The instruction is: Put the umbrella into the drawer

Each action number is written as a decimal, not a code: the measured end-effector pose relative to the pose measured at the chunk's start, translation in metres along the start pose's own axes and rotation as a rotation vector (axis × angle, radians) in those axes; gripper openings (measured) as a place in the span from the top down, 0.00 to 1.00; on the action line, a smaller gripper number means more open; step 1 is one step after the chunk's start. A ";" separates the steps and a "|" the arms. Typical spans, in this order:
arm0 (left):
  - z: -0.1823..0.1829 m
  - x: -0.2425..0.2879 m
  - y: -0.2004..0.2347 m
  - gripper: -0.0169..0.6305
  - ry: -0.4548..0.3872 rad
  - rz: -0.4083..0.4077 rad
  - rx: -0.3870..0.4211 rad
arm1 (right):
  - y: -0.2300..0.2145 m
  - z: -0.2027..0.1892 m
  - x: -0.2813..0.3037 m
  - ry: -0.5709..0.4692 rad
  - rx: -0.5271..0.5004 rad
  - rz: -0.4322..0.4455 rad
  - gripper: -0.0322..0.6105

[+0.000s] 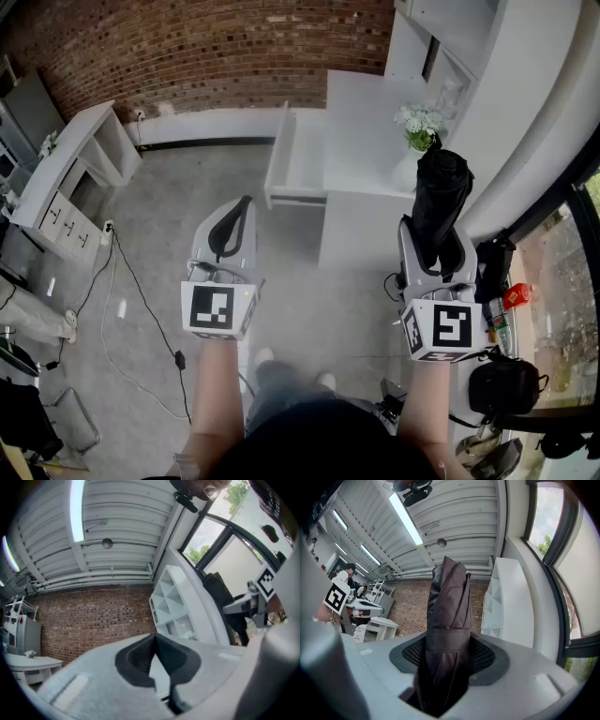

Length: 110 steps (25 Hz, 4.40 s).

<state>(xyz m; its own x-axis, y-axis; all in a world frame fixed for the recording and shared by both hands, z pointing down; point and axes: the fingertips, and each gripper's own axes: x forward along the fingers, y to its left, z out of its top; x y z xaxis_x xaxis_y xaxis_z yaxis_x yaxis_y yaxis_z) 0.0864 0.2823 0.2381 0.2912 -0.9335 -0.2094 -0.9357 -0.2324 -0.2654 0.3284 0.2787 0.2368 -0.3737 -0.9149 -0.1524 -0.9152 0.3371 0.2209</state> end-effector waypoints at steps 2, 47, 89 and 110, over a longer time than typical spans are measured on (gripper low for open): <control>0.000 0.002 0.004 0.98 -0.006 -0.001 -0.001 | 0.002 0.002 0.004 -0.001 -0.007 -0.002 0.56; -0.112 0.080 0.259 0.98 0.010 -0.058 -0.050 | 0.160 -0.029 0.231 0.084 0.028 -0.053 0.56; -0.273 0.445 0.310 0.98 0.210 -0.055 -0.129 | 0.038 -0.216 0.574 0.332 0.289 0.004 0.56; -0.384 0.531 0.318 0.98 0.344 -0.205 -0.256 | 0.082 -0.400 0.654 0.743 0.409 0.006 0.56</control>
<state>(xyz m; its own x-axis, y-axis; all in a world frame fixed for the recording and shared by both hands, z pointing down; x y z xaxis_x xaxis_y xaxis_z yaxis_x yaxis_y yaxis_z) -0.1328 -0.3919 0.4043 0.4327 -0.8876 0.1580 -0.8973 -0.4409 -0.0193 0.0694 -0.3807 0.5410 -0.3137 -0.7725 0.5521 -0.9494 0.2656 -0.1678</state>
